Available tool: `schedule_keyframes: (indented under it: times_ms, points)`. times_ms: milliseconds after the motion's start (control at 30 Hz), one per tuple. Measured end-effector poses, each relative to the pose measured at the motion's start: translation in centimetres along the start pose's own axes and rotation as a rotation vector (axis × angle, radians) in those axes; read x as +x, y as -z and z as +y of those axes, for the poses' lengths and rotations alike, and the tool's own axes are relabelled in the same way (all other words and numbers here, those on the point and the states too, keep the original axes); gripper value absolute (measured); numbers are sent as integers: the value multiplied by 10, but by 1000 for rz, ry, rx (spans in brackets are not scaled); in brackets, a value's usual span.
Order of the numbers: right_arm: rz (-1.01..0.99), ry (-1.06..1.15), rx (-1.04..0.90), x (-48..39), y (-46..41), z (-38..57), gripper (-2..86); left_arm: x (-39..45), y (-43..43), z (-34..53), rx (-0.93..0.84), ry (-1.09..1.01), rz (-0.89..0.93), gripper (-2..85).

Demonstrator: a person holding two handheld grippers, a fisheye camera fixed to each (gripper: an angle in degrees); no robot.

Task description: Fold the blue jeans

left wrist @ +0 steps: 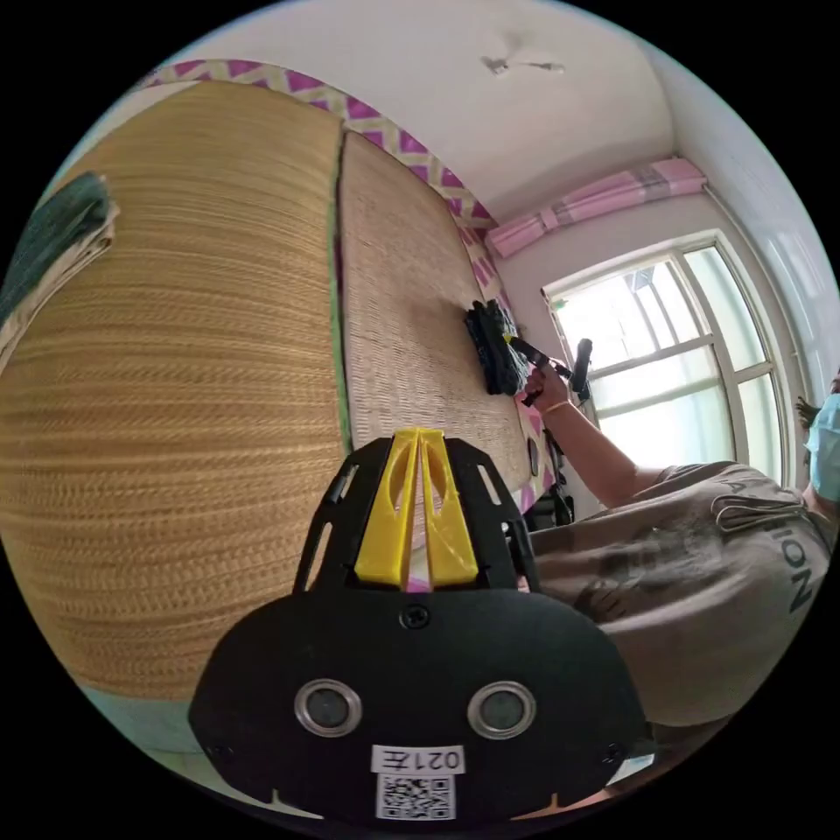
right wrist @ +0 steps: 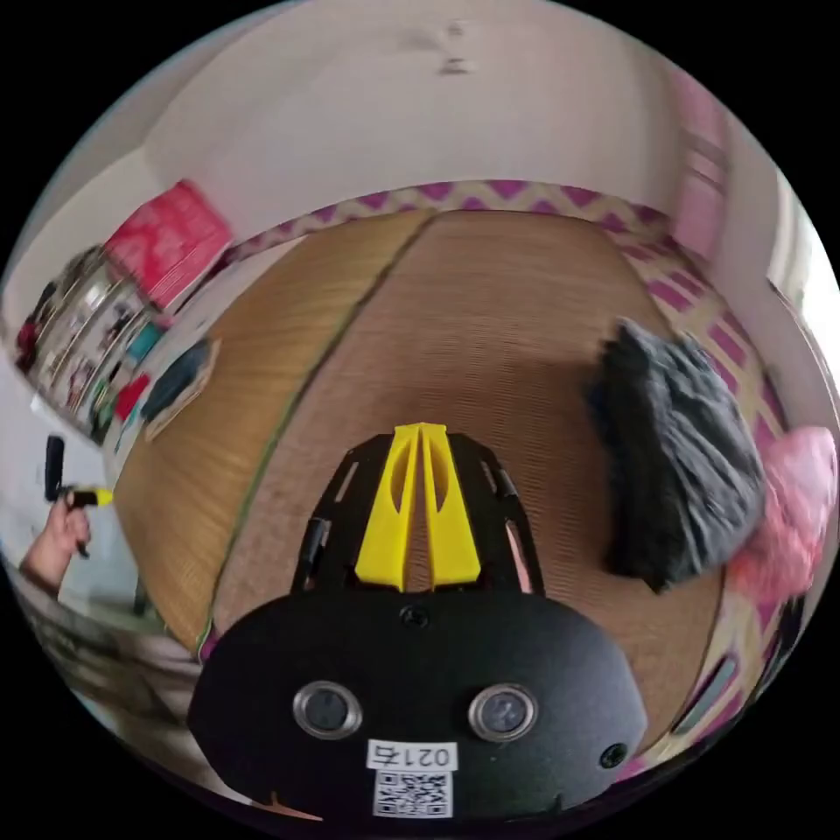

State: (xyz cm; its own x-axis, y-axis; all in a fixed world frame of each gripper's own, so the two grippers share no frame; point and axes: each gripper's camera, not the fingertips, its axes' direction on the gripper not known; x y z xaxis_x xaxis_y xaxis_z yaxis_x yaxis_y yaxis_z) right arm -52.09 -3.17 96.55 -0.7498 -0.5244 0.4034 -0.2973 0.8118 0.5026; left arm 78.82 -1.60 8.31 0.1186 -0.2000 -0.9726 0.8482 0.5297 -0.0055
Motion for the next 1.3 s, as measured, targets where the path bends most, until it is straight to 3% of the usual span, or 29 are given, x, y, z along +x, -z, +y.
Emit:
schedule_keyframes:
  times_ms: [100,200,433,633,833,1100,1167,1300]
  points:
    - [-246,241,-65,-128,-8,-57,5,-59,18,44,35,56,45,-10]
    - [-324,463,-137,-254,-20,-112,24,-117,33,84,47,116,93,-10]
    - [-309,935,-79,-504,-34,-235,70,-207,80,168,29,174,10,-9]
    - [-215,1237,-88,-652,-52,-299,76,-280,104,248,85,291,10,-9]
    - [-152,1319,-122,-733,-68,-349,123,-334,89,316,198,435,80,-9]
    - [10,1484,-134,-756,-66,-367,116,-385,45,360,242,515,143,-9]
    - [1,1458,-136,-753,-59,-376,99,-396,36,362,245,522,153,-9]
    - [-176,1085,-293,-729,-38,-439,49,-413,20,354,250,506,182,-9]
